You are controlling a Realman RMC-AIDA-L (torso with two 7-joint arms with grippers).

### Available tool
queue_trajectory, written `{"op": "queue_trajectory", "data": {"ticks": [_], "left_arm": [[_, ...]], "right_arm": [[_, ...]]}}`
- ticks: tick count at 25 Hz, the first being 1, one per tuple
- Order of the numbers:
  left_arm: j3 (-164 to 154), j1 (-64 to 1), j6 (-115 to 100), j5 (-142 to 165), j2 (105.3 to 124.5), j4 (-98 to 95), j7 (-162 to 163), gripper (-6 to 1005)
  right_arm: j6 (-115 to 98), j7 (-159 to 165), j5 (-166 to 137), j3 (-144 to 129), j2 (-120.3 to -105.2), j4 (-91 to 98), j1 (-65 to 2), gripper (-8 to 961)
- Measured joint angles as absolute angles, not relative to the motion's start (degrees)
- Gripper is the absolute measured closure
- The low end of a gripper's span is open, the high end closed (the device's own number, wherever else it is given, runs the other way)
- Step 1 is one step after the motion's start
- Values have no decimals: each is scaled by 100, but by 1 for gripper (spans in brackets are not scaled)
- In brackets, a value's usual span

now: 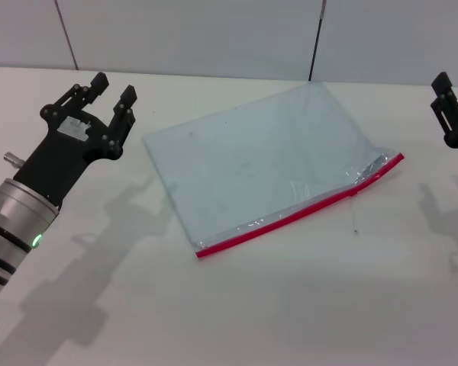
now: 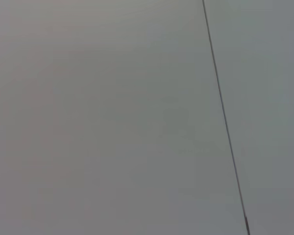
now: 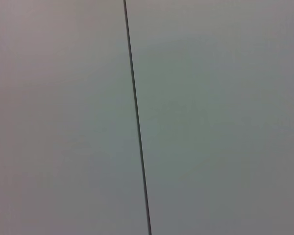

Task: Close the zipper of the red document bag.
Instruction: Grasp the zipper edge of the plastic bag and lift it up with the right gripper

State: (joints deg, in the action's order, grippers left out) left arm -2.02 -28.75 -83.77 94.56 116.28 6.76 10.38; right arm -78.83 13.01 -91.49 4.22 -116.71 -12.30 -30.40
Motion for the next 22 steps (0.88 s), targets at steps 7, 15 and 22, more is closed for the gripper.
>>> {"op": "queue_trajectory", "data": {"ticks": [7, 15, 22], "left_arm": [[-202, -2883, -8375, 9456, 11628, 676, 1038, 565], [-202, -2877, -8339, 9456, 11628, 640, 991, 563], [-202, -2867, -8260, 9456, 11634, 683, 470, 564]], "right_arm": [[-7883, 1301, -9149, 429, -11671, -1230, -3041, 325], [-7423, 1712, -9166, 410, -11656, -1151, -3172, 324], [-6355, 3673, -9212, -166, -11615, -453, -3552, 324]]}}
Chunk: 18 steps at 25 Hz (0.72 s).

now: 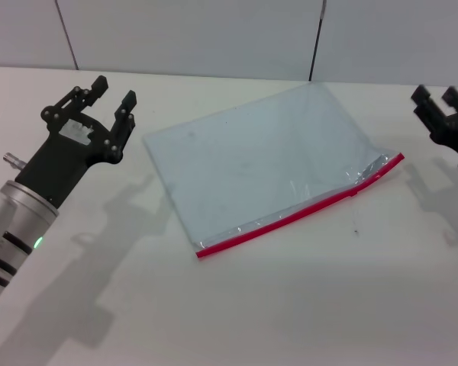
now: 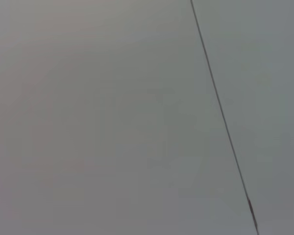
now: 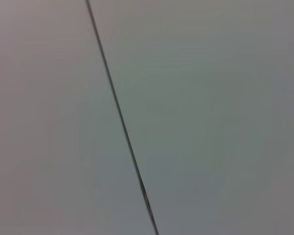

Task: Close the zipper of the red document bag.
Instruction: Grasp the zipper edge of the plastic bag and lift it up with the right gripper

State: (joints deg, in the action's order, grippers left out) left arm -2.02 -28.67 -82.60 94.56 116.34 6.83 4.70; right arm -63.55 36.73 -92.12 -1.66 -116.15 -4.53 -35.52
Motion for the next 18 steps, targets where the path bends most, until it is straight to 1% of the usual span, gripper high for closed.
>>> {"op": "queue_trajectory", "data": {"ticks": [4, 11, 18], "left_arm": [[-202, -2860, -8260, 9456, 11637, 738, 381, 564], [-202, -2855, -8260, 9456, 11637, 741, 376, 563], [-202, -2863, -8262, 9456, 11637, 740, 373, 563]], "right_arm": [[-5916, 4996, -9452, -827, -11611, 118, -3688, 323], [-5477, 7281, -10710, -1366, -11594, 951, -3807, 323], [-4855, 7997, -11370, -1382, -11592, 1057, -3957, 322]]}}
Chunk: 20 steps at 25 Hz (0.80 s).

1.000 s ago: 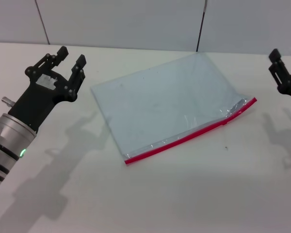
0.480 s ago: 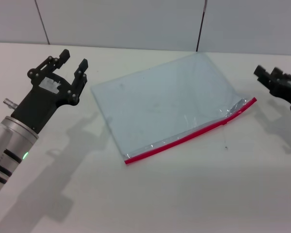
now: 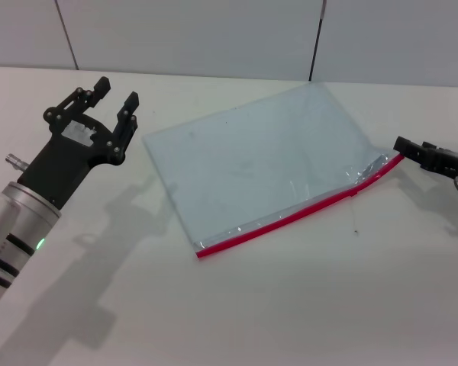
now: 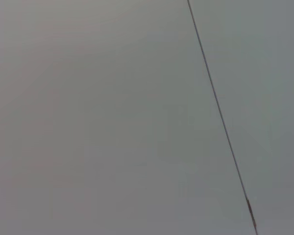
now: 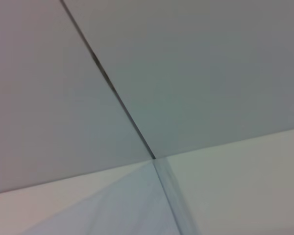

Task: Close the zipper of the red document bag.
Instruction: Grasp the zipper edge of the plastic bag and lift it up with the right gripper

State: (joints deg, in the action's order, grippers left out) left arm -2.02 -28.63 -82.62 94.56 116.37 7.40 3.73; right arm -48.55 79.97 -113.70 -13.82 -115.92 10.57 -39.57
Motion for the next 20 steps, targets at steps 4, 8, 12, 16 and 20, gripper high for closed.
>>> {"op": "queue_trajectory", "data": {"ticks": [4, 8, 12, 16, 20], "left_arm": [[-202, -2865, -8262, 9456, 11637, 738, 372, 563], [-202, -2873, -8262, 9456, 11637, 738, 370, 563], [-202, -2884, -8263, 9456, 11637, 738, 369, 563], [-202, -2892, -8262, 9456, 11637, 762, 369, 563], [-202, -2894, -8262, 9456, 11637, 800, 369, 563]], "right_arm": [[-4819, 8096, -11432, -1439, -11593, 1038, -3989, 322], [-4788, 8184, -11436, -1605, -11593, 1004, -4048, 314], [-4588, 8525, -11439, -2075, -11593, 991, -4168, 304], [-4438, 8742, -11446, -2421, -11604, 957, -4268, 293], [-4433, 8770, -11453, -2496, -11608, 882, -4360, 283]]}}
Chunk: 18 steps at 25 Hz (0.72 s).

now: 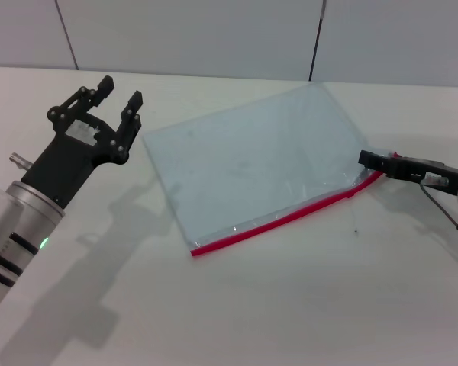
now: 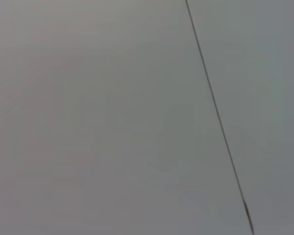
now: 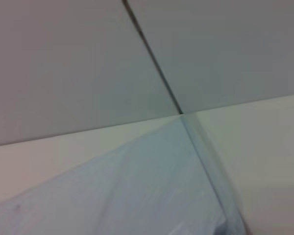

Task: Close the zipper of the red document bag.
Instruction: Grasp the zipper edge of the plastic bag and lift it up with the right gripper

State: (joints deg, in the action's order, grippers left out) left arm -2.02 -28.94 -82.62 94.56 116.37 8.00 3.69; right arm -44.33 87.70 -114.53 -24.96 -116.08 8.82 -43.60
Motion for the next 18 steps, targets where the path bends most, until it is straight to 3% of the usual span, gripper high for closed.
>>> {"op": "queue_trajectory", "data": {"ticks": [18], "left_arm": [[-202, -2909, -8262, 9456, 11637, 809, 369, 563]], "right_arm": [[-3976, 8817, -11649, -2514, -11621, 558, -4688, 286]]}}
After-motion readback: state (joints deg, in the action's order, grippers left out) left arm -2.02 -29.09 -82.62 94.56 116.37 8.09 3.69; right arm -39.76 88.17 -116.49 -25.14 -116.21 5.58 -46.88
